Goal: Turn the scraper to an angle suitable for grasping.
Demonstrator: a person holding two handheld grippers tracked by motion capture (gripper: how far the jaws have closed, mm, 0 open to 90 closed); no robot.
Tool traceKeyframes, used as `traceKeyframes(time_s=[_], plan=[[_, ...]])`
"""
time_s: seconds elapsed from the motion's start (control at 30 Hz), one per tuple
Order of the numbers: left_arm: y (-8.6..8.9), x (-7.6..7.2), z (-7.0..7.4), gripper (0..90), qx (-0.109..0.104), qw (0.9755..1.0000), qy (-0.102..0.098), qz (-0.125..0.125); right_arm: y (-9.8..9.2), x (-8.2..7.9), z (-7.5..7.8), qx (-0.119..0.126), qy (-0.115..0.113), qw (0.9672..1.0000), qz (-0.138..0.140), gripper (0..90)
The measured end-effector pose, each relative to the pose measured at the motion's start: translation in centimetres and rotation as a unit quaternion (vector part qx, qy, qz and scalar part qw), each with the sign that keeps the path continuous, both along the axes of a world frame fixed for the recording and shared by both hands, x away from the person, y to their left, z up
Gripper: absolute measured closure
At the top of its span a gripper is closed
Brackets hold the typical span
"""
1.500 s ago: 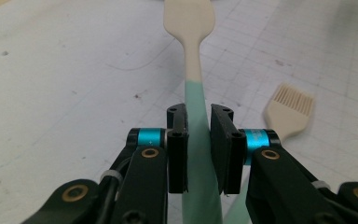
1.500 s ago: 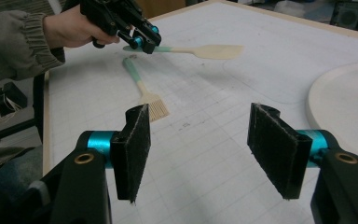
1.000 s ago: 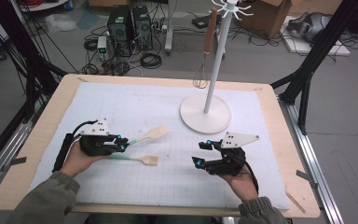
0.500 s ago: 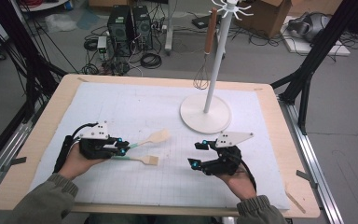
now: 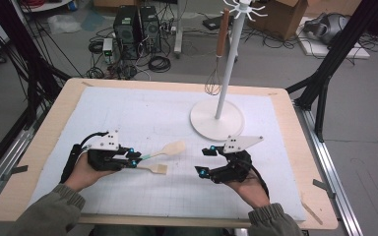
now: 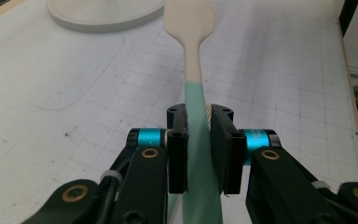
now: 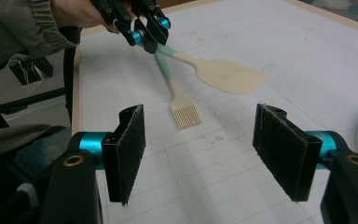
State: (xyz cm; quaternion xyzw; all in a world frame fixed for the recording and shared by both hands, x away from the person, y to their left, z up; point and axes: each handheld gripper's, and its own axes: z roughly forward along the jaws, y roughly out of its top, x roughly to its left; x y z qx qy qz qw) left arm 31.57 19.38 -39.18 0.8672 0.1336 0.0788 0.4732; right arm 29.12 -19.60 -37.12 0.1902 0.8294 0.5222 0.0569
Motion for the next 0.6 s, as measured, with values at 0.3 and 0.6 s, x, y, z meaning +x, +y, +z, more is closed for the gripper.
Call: traceKeyframes(time_s=[0.3, 0.6], plan=[[-1.0, -0.5, 0.2, 77.0, -0.002, 0.9998, 0.002, -0.019, 1.0, 0.2, 0.5, -0.01, 0.0, 0.9999, 0.014, 33.7], [-1.4, -0.7, 0.5, 77.0, -0.004, 0.9996, 0.002, -0.028, 1.8, 0.6, 0.7, -0.018, -0.001, 0.9996, 0.023, 33.7]])
